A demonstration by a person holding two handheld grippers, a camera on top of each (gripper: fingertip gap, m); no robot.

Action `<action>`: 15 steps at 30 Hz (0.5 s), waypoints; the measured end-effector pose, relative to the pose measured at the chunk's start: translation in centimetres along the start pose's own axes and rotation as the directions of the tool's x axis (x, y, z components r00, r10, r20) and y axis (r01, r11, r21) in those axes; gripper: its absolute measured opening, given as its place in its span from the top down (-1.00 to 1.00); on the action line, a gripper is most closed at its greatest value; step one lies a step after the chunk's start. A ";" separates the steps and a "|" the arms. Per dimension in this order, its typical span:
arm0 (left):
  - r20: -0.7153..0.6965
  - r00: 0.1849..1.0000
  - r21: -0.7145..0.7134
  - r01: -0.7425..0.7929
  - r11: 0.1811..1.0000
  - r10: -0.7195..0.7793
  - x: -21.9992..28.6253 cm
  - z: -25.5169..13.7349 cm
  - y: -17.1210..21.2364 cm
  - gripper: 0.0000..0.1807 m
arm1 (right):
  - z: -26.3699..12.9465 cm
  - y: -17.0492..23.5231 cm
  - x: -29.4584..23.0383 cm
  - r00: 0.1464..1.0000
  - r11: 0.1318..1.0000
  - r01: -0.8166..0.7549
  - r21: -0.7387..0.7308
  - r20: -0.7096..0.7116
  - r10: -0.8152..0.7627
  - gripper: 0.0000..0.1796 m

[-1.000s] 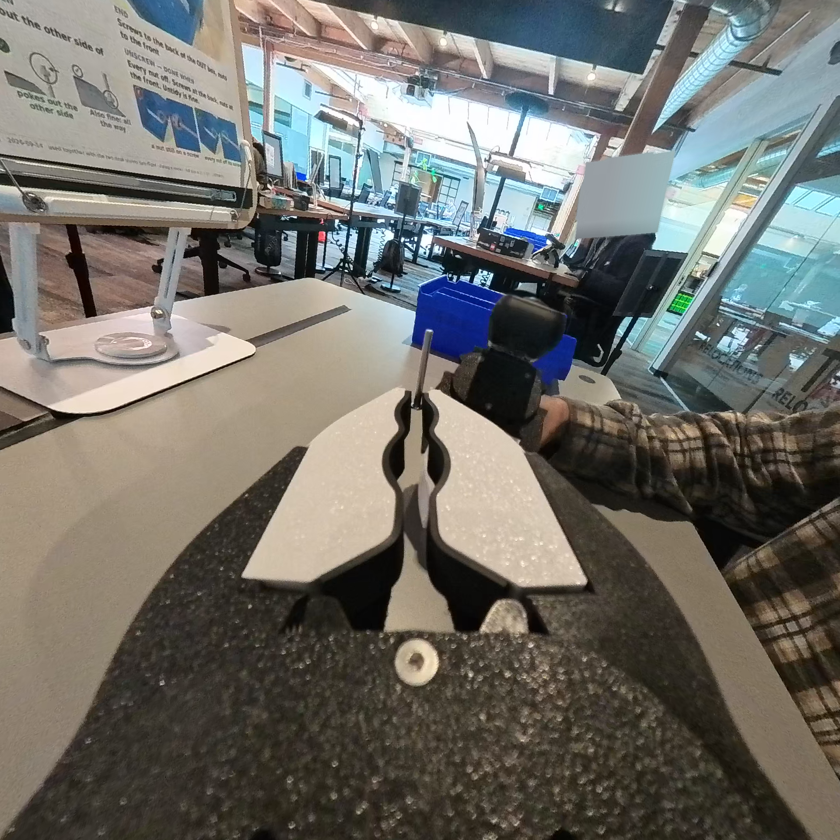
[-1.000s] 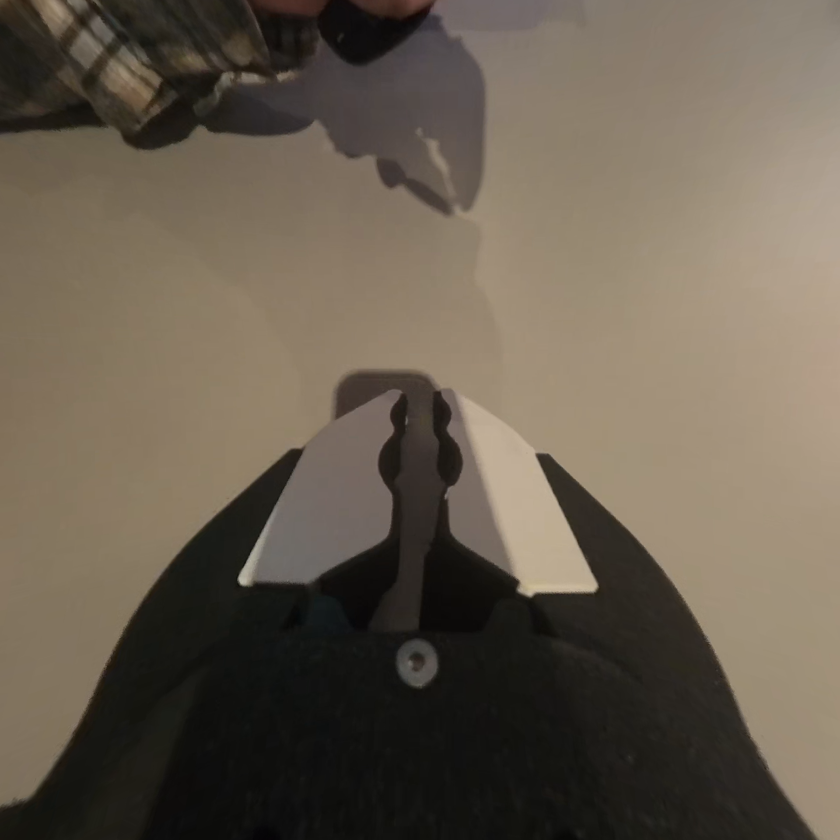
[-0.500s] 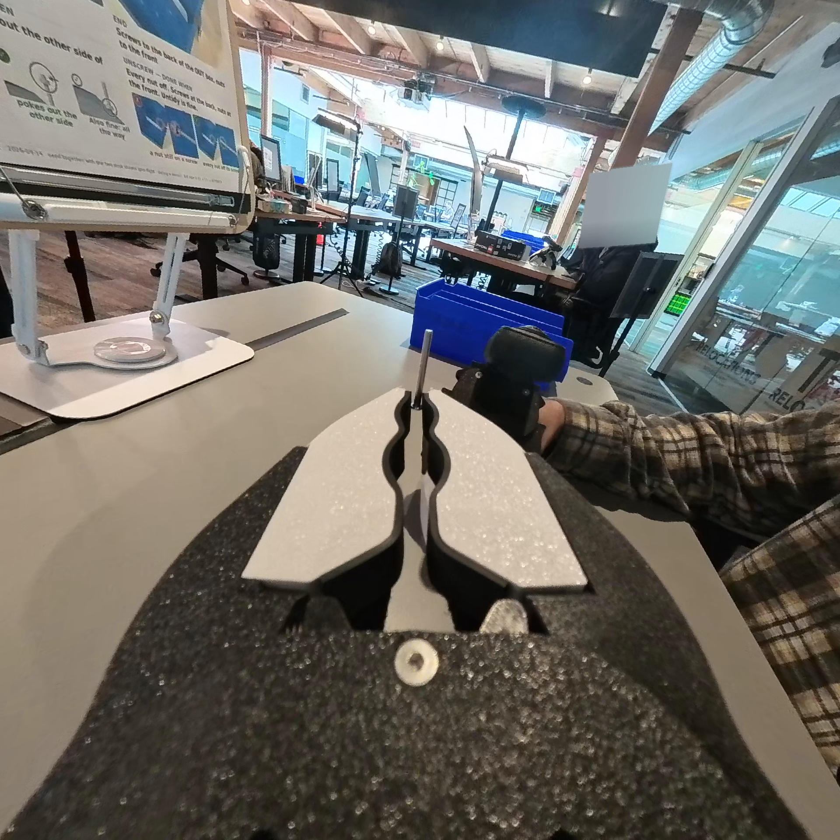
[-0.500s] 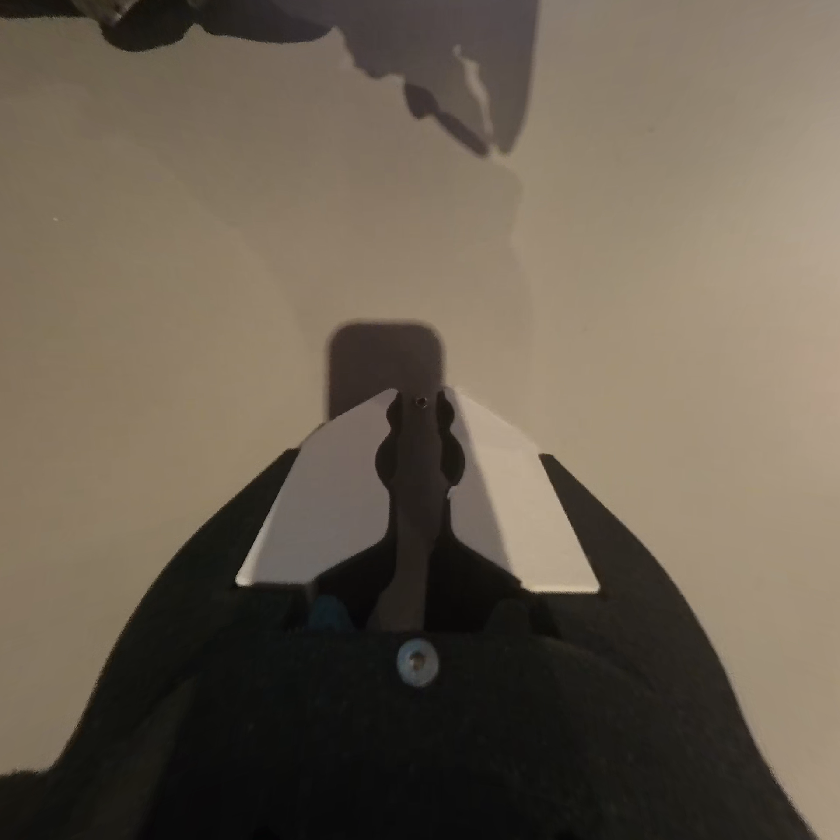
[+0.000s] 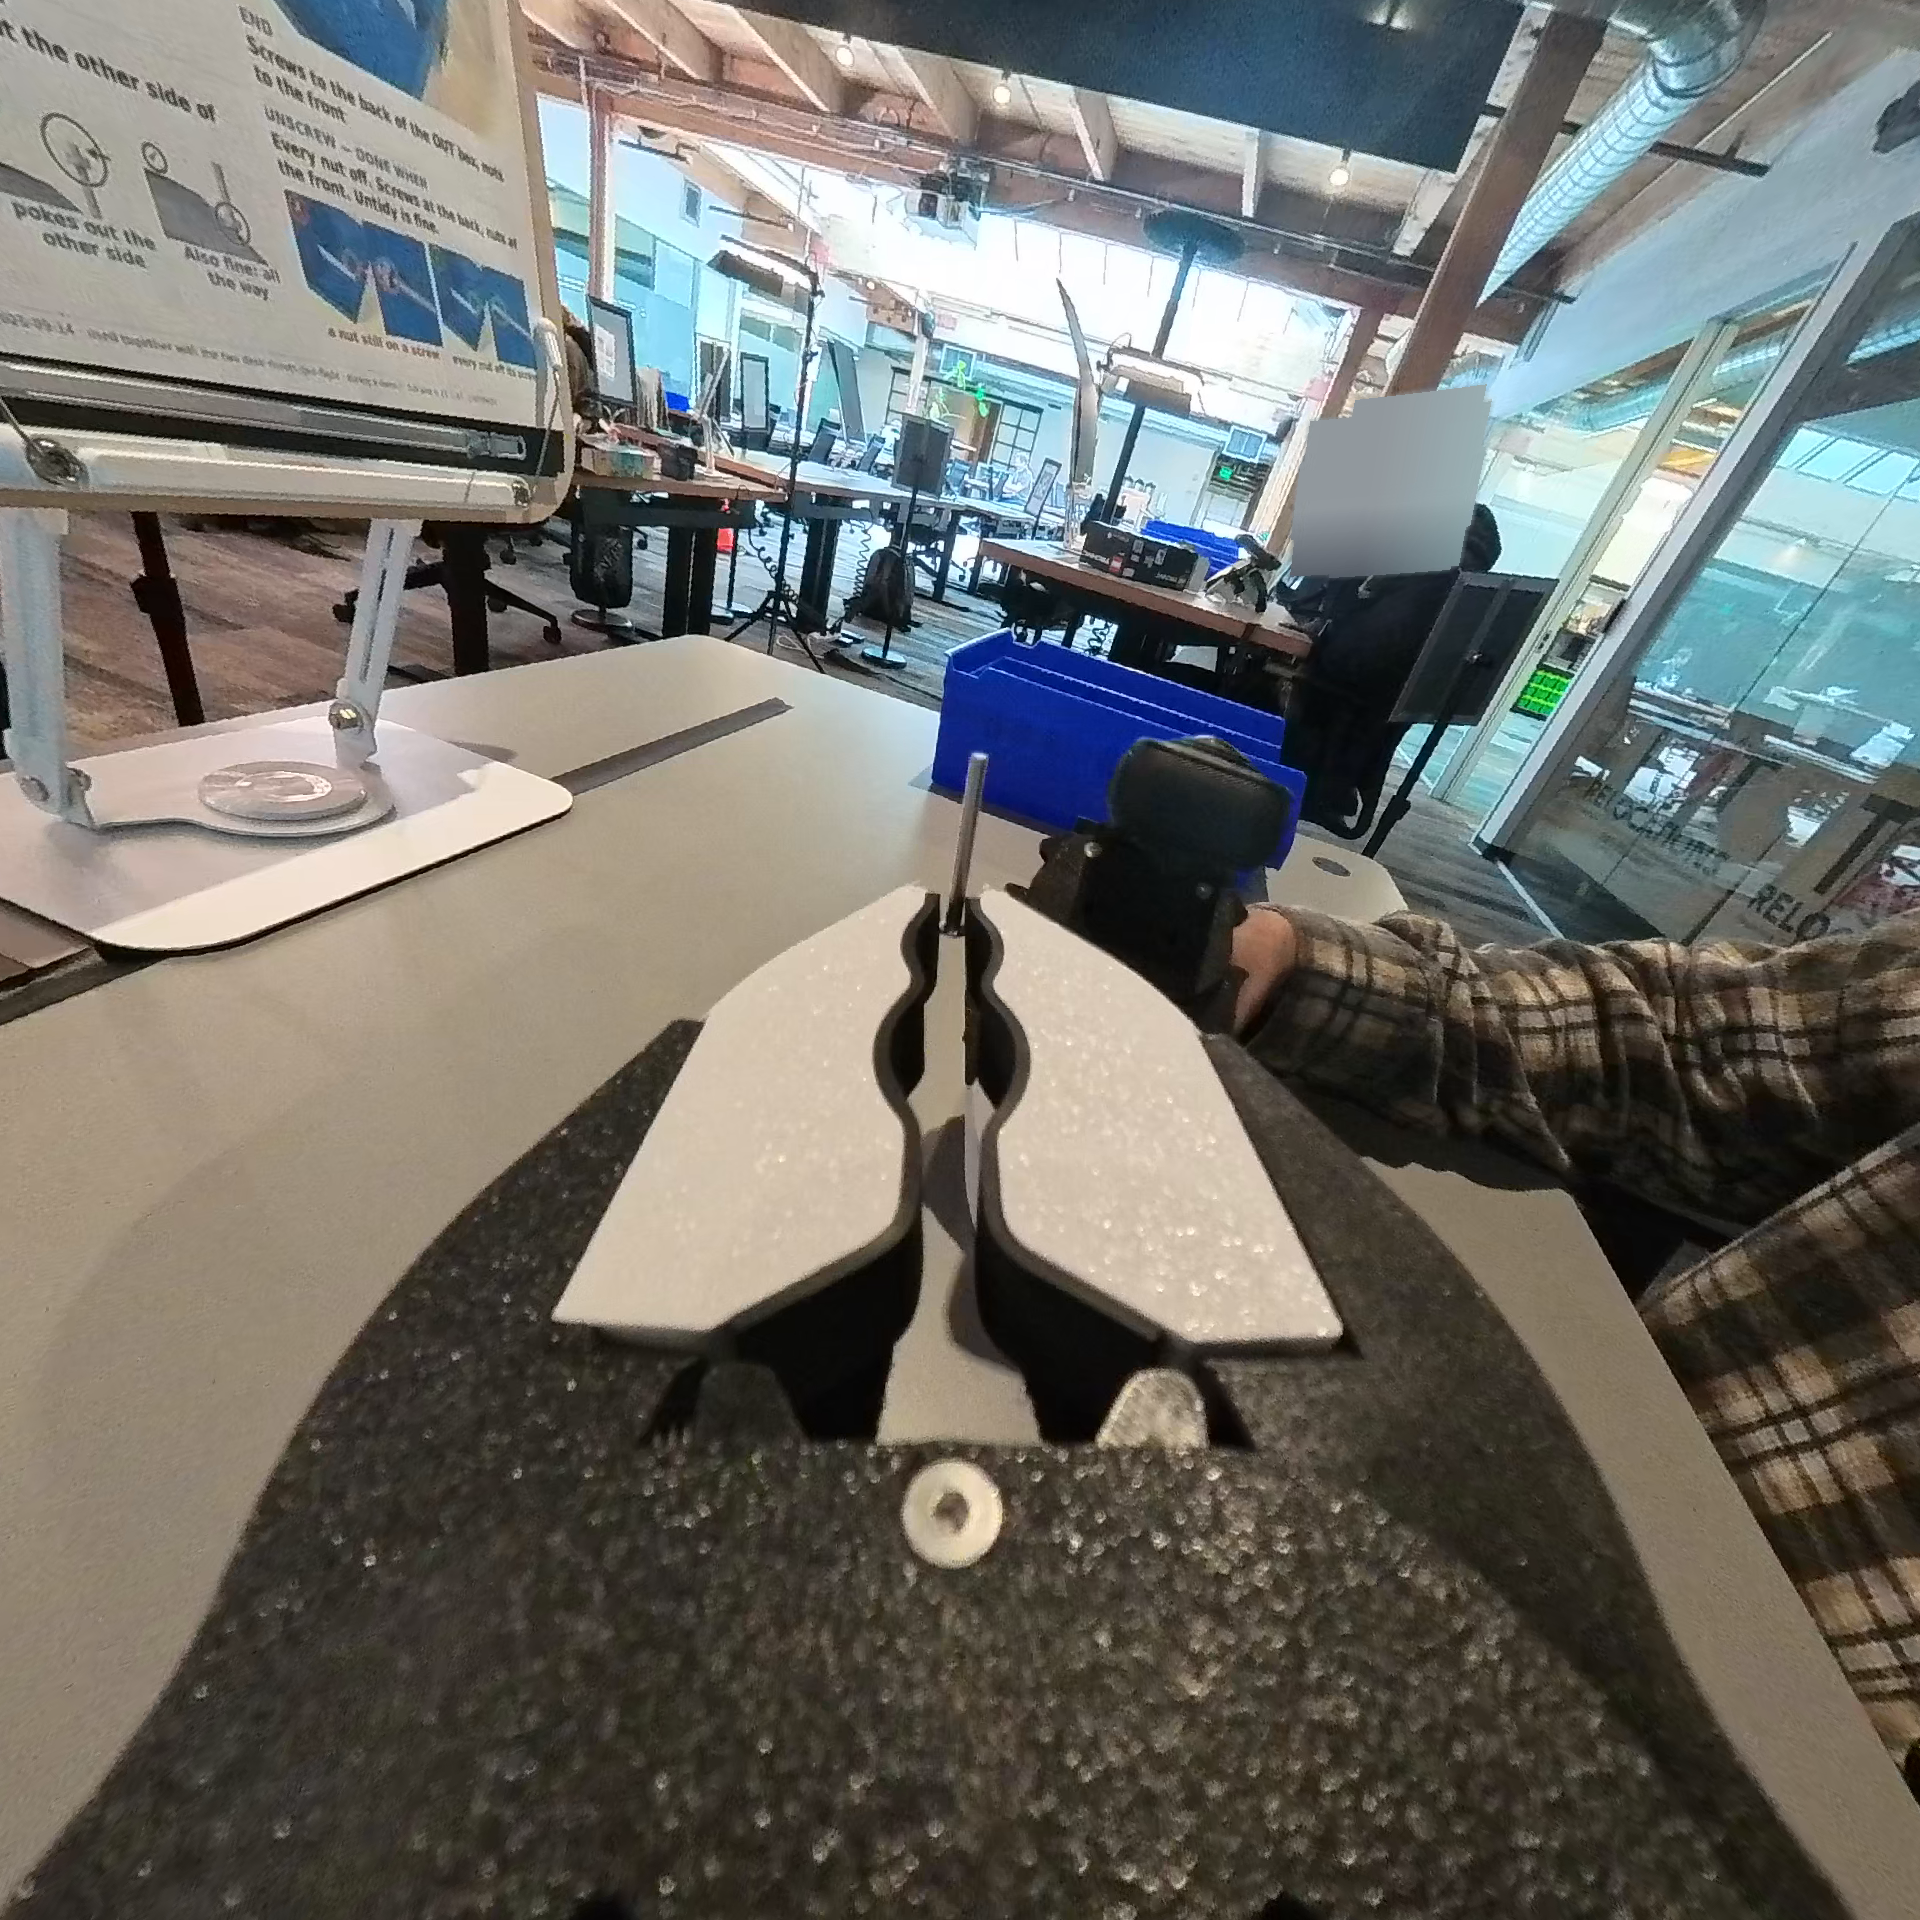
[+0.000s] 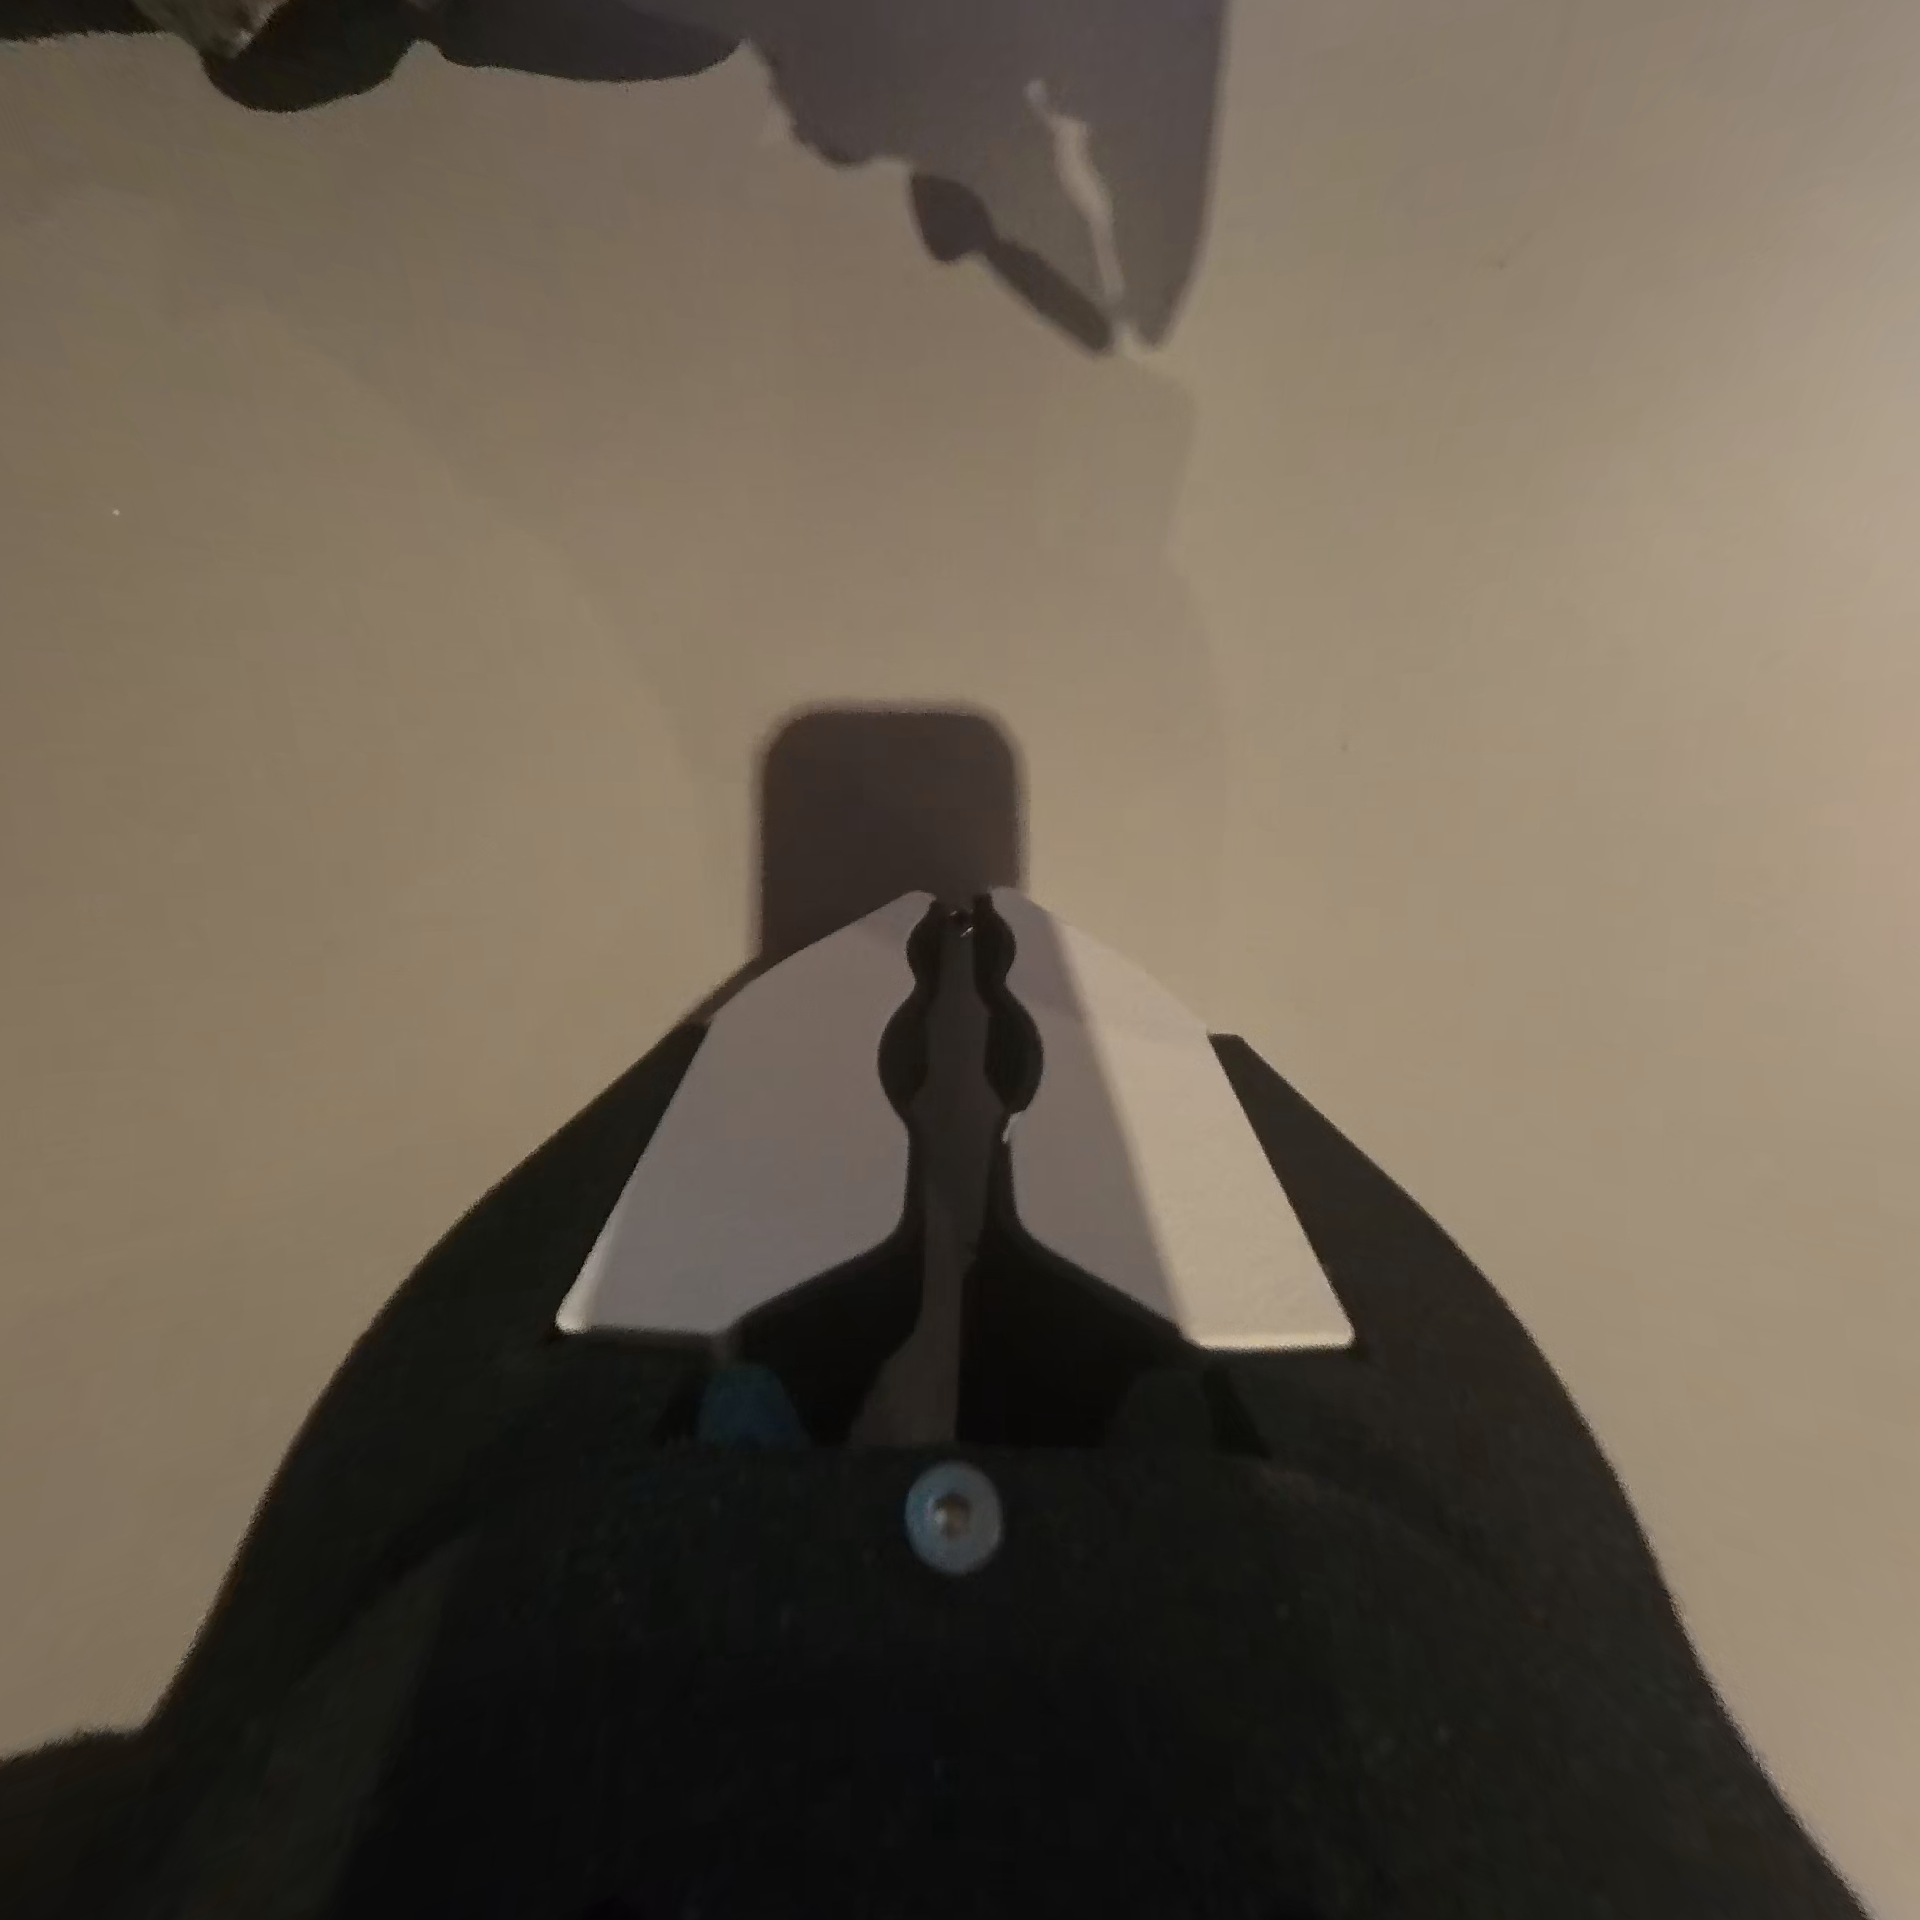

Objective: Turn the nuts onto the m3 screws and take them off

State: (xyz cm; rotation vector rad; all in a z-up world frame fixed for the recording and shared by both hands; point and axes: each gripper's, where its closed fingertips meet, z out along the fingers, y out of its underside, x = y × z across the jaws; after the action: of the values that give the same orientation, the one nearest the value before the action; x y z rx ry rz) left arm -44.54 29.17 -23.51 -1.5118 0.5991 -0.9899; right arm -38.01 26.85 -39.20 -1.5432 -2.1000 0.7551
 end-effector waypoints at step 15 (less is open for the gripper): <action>0.004 1.000 -0.037 -0.012 0.999 0.012 0.0 0.4 0.7 0.96 | -1.1 1.3 -0.9 0.999 0.995 0.000 -0.099 0.040 0.004 0.94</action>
State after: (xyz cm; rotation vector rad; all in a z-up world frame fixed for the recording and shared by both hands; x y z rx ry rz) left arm -44.11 29.27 -24.20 -1.5410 0.6256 -0.9707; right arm -36.12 26.51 -39.26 -1.5940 -2.1960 0.6971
